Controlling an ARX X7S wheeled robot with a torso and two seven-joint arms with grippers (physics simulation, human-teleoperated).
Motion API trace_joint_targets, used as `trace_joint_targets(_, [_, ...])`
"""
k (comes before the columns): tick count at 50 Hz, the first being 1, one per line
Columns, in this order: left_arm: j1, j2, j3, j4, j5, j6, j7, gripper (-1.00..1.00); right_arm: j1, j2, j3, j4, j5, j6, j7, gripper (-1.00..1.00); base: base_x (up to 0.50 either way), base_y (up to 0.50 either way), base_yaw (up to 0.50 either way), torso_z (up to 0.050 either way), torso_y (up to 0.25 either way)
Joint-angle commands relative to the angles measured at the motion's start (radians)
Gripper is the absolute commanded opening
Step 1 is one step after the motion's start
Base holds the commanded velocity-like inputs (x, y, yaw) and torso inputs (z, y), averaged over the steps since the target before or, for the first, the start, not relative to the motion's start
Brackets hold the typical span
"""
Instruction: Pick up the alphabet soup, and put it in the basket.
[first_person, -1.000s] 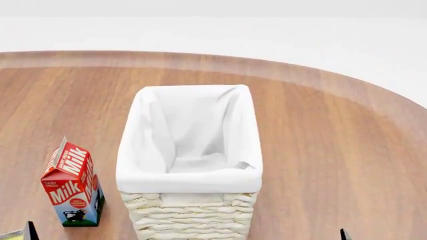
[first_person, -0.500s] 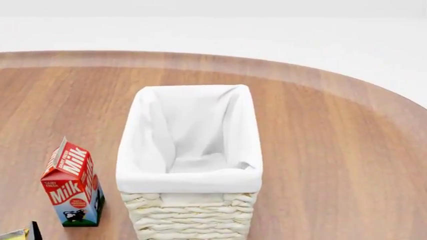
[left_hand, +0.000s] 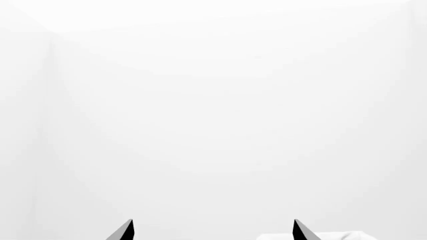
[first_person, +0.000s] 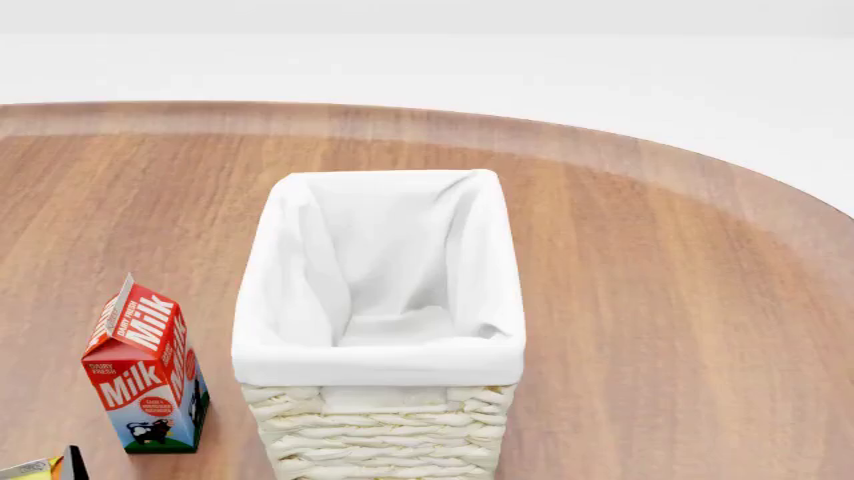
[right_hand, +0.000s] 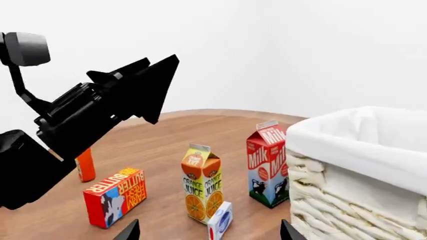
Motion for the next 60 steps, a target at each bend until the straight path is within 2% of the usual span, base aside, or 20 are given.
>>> trace_joint_targets(1, [-0.004,-0.001,0.003,-0.006,-0.001,0.0,-0.005,1.0,-0.008,0.001,-0.054,0.001,-0.043,-0.033,-0.109,1.0,0.0,0.0,0.0,0.0,0.0])
trace_joint_targets(24, [-0.008,-0.009,0.004,-0.004,-0.008,-0.006,-0.014,1.0,-0.019,-0.042,-0.089,0.06,-0.284,-0.07,-0.089,1.0,0.0,0.0,0.0,0.0,0.0])
trace_joint_targets(60, [0.002,-0.023,0.007,0.02,-0.008,-0.008,-0.027,1.0,0.029,-0.091,-0.14,0.149,-0.356,-0.022,-0.107,1.0,0.0,0.0,0.0,0.0,0.0])
